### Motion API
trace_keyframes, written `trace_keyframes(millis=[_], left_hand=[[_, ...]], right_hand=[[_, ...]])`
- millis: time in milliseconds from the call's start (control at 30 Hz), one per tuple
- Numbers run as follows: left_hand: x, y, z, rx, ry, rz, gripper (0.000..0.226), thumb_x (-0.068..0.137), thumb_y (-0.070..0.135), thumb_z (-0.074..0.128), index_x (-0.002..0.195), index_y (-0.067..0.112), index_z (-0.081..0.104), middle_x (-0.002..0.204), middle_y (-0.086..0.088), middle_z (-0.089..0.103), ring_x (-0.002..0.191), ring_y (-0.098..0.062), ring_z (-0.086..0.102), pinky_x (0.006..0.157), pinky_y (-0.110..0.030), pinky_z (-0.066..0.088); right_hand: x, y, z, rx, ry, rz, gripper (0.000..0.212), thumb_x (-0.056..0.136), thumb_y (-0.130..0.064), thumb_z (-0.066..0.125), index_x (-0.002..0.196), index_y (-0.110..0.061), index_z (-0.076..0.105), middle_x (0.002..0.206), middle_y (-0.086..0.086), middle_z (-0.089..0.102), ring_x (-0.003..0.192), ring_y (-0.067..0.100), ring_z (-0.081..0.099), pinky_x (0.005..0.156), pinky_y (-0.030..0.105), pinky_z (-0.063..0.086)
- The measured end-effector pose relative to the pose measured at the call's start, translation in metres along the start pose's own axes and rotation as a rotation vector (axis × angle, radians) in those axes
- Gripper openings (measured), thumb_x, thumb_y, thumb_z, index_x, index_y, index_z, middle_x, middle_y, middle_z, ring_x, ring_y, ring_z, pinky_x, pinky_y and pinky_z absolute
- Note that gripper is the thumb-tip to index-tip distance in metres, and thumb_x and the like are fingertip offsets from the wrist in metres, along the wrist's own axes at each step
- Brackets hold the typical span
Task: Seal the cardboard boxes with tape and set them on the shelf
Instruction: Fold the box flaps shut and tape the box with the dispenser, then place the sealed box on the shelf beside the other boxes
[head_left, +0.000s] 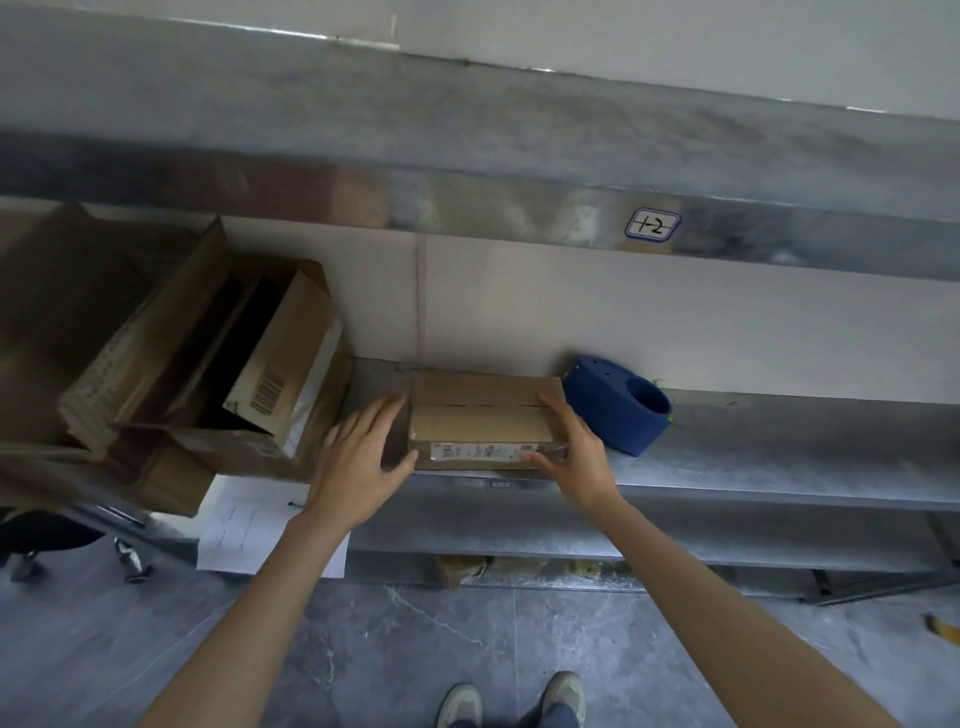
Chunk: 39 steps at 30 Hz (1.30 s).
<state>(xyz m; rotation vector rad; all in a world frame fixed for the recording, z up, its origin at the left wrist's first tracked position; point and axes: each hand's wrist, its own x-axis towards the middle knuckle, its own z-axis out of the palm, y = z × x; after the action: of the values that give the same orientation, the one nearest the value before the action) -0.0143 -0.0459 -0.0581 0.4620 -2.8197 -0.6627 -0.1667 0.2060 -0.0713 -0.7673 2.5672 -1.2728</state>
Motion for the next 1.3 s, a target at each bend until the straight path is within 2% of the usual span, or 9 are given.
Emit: trace_keyframes(millis=[100,200,233,400,633,833,933,1133,1300], left_hand=[[0.0,0.002,-0.005,0.029,-0.009,0.021,0.07,0.094,0.045,0.061,0.154,0.021,0.033,0.158,0.0,0.037,0.143,-0.024,0.036,0.115,-0.043,0.029],[0.005,0.001,-0.015,0.059,0.019,0.046,0.067,0.094,0.045,0.059,0.152,0.019,0.037,0.155,-0.003,0.04,0.141,-0.026,0.04,0.114,-0.045,0.031],[0.007,0.001,-0.019,0.066,0.03,0.04,0.067,0.094,0.045,0.06,0.152,0.019,0.037,0.155,-0.003,0.041,0.141,-0.026,0.04,0.113,-0.046,0.032],[0.027,0.014,-0.036,0.108,0.057,0.058,0.063,0.095,0.039,0.061,0.151,0.02,0.039,0.159,-0.003,0.036,0.139,-0.031,0.042,0.11,-0.053,0.038],[0.056,0.067,-0.025,0.134,0.064,0.145,0.062,0.09,0.032,0.07,0.144,0.011,0.05,0.152,-0.011,0.045,0.135,-0.034,0.047,0.104,-0.051,0.042],[0.078,0.129,0.002,0.14,0.027,0.192,0.063,0.093,0.04,0.061,0.149,0.016,0.044,0.158,-0.006,0.037,0.141,-0.031,0.04,0.109,-0.051,0.035],[0.089,0.169,0.023,0.12,0.007,0.21,0.065,0.093,0.036,0.066,0.15,0.016,0.042,0.16,-0.004,0.033,0.144,-0.029,0.035,0.112,-0.05,0.031],[0.108,0.267,0.078,0.06,0.013,0.149,0.065,0.097,0.039,0.058,0.154,0.021,0.034,0.163,0.003,0.025,0.148,-0.022,0.025,0.117,-0.044,0.022],[0.107,0.348,0.131,0.017,-0.018,0.15,0.065,0.097,0.038,0.06,0.154,0.021,0.034,0.162,0.001,0.027,0.148,-0.025,0.027,0.118,-0.05,0.025]], right_hand=[[0.001,0.0,0.0,-0.011,0.02,-0.011,0.078,0.077,-0.022,0.084,0.142,-0.031,0.042,0.137,-0.001,0.052,0.121,0.017,0.052,0.099,0.035,0.048],[0.0,-0.002,-0.005,-0.028,0.065,-0.049,0.078,0.077,-0.017,0.084,0.142,-0.031,0.043,0.142,0.003,0.05,0.121,0.012,0.05,0.097,0.014,0.042],[0.0,-0.004,-0.009,-0.033,0.08,-0.06,0.078,0.077,-0.018,0.084,0.143,-0.031,0.043,0.143,0.003,0.05,0.122,0.01,0.049,0.097,0.013,0.04],[0.001,-0.013,-0.045,-0.028,0.156,-0.081,0.078,0.078,-0.026,0.083,0.144,-0.031,0.042,0.143,0.001,0.051,0.128,0.011,0.048,0.107,0.032,0.044],[-0.006,0.004,-0.122,-0.042,0.288,-0.068,0.079,0.076,-0.025,0.084,0.143,-0.031,0.043,0.136,0.001,0.054,0.121,0.017,0.054,0.102,0.039,0.048],[-0.025,0.053,-0.2,-0.026,0.334,-0.045,0.079,0.076,-0.025,0.084,0.144,-0.03,0.044,0.135,-0.009,0.057,0.121,0.012,0.056,0.1,0.039,0.05],[-0.037,0.083,-0.242,-0.024,0.361,-0.018,0.078,0.077,-0.021,0.084,0.144,-0.027,0.045,0.135,-0.009,0.057,0.12,0.011,0.056,0.1,0.037,0.049],[-0.059,0.155,-0.338,0.019,0.344,0.017,0.077,0.076,-0.018,0.084,0.142,-0.026,0.047,0.135,-0.019,0.054,0.125,0.002,0.052,0.106,0.037,0.046],[-0.08,0.218,-0.414,0.01,0.33,0.042,0.077,0.075,-0.021,0.084,0.143,-0.024,0.046,0.139,-0.014,0.053,0.131,-0.002,0.046,0.108,0.04,0.045]])
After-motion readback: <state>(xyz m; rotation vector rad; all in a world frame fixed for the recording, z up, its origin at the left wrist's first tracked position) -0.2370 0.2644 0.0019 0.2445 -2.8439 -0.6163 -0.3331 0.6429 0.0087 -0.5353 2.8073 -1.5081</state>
